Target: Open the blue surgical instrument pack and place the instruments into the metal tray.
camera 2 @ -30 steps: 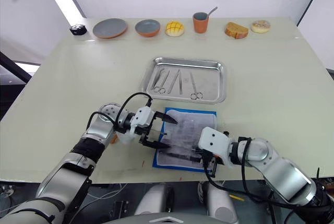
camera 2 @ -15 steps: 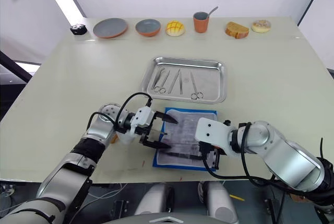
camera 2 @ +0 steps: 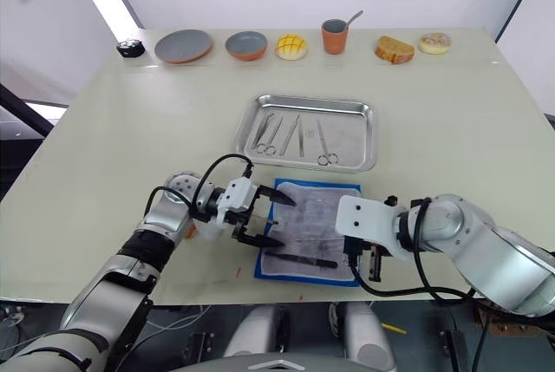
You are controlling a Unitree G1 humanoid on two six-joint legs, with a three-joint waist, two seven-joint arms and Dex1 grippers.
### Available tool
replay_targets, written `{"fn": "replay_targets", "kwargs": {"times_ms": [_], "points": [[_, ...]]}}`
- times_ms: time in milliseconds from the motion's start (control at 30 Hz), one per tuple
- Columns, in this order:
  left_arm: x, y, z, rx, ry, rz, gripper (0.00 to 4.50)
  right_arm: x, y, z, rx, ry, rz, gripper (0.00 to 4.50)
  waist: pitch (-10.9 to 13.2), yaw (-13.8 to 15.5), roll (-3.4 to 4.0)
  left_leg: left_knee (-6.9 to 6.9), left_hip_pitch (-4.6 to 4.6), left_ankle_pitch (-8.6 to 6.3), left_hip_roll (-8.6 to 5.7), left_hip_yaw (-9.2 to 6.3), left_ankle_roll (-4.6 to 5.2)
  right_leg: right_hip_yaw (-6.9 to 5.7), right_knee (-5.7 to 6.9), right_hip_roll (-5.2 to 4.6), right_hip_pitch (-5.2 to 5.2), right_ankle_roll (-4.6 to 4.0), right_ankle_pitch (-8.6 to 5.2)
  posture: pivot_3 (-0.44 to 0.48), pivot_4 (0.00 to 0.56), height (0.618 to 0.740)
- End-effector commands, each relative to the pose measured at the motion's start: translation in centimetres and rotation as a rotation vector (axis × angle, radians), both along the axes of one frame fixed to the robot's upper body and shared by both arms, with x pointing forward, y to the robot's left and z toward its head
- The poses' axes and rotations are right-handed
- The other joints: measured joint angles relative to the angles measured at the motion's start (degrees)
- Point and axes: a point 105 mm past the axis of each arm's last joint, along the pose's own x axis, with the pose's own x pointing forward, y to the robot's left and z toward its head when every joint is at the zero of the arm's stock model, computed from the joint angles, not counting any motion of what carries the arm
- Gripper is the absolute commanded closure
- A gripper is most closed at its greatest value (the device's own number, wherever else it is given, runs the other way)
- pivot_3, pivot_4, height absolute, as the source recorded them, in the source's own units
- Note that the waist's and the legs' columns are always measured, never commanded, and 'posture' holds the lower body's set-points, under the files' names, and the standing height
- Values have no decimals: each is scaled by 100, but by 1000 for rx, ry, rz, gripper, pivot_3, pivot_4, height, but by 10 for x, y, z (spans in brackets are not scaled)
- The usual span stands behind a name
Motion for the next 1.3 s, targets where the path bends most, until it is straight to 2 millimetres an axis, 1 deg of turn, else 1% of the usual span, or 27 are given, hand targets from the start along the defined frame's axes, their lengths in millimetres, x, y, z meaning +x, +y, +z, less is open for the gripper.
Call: {"fn": "replay_targets", "kwargs": {"times_ms": [33, 133, 200, 300, 433, 567, 600, 700, 733, 767, 800, 833, 900, 1000, 1100, 1167, 1300], "points": [[-11, 14, -26, 86, 100, 19, 0, -2, -10, 12, -19, -43, -2, 4483, 0, 1, 0, 0, 0, 0, 0, 0, 0, 0, 0, 0, 0, 0, 0, 0, 150, 740], [-11, 14, -26, 85, 99, 20, 0, -6, -24, 18, -27, -24, -37, 4483, 0, 10, 0, 0, 0, 0, 0, 0, 0, 0, 0, 0, 0, 0, 0, 0, 150, 740], [-11, 14, -27, 85, 99, 21, 0, -10, -29, 22, -5, -4, -56, 4483, 0, 11, -1, 0, 0, 0, 1, 3, 0, 2, -1, -1, 0, 0, 0, 0, 150, 740], [-11, 14, -28, 84, 99, 23, 0, -19, -33, 32, 110, 63, -95, 4483, 0, 6, -1, 0, 3, 0, 2, 7, 0, 5, 0, 2, 1, 0, 0, 0, 150, 740], [-10, 14, -30, 83, 100, 28, 0, -15, -46, 42, 205, 48, -175, 4483, 0, 13, 0, 0, 2, 0, 1, 7, 0, 2, 1, 2, 5, 0, 0, 0, 150, 740], [-11, 15, -32, 81, 103, 31, 0, 0, -42, 56, 384, -32, -239, 4483, -4, 9, -2, 0, 10, 0, 3, 10, 0, 8, 3, 5, 9, 1, 1, 0, 150, 740], [-11, 16, -33, 81, 103, 32, 0, 5, -41, 58, 410, -49, -258, 4483, -6, 8, 2, 0, 10, 0, 3, 10, 0, 7, 4, 6, 9, 1, 1, 0, 150, 740], [-11, 19, -33, 84, 104, 38, 0, 28, -31, 65, 545, -93, -331, 4483, -9, 9, 9, 0, 10, 0, 2, 12, 0, 10, 3, 6, 9, 0, 1, 0, 150, 740], [-11, 20, -33, 84, 104, 42, 0, 40, -27, 63, 567, -94, -392, 4483, -10, 1, 11, 0, 8, 0, 1, 8, 0, 7, 5, 5, 8, 0, 2, 0, 150, 740], [-11, 20, -33, 81, 103, 47, 0, 50, -22, 61, 590, -74, -437, 4483, -11, -10, 11, -1, 9, 0, 2, 8, 0, 7, 6, 6, 7, 0, 2, 0, 150, 740], [-11, 20, -32, 83, 101, 47, 0, 64, -16, 59, 626, -58, -500, 4483, -13, -22, 14, -2, 12, 0, 5, 11, 0, 14, 5, 10, 8, -2, 3, 0, 150, 740], [-10, 20, -31, 78, 100, 50, 0, 76, -7, 57, 655, -34, -542, 4483, -13, -41, 15, -2, 13, 0, 4, 11, 0, 17, 9, 11, 6, -6, 5, 0, 150, 740], [-10, 19, -30, 74, 100, 53, 0, 91, 7, 56, 697, -9, -600, 4483, -19, -55, 31, -4, 18, 0, 7, 7, 0, 16, 13, 15, 5, -13, 9, 0, 150, 740], [-10, 19, -29, 71, 99, 57, 0, 122, 23, 55, 763, -28, -765, 4483, -23, -30, 39, -4, 7, 0, 6, -2, 0, 5, 13, 14, -3, -16, 9, 0, 150, 740], [-10, 19, -29, 73, 100, 61, 0, 144, 26, 44, 766, -47, -898, 4483, -24, -9, 40, -6, 1, 1, 2, 0, 0, 8, 11, 10, -7, -16, 9, 0, 150, 740], [-10, 20, -29, 73, 100, 64, 0, 155, 24, 37, 762, -65, -969, 4483, -24, -10, 40, -6, 0, 1, 0, 3, 0, 10, 9, 4, -9, -15, 10, 0, 150, 740], [-10, 20, -29, 73, 100, 69, 0, 167, 22, 30, 760, -84, -1036, 4483, -24, -43, 41, -6, 4, 1, 0, 8, 0, 15, 14, 6, -10, -15, 10, 0, 150, 740]]}}
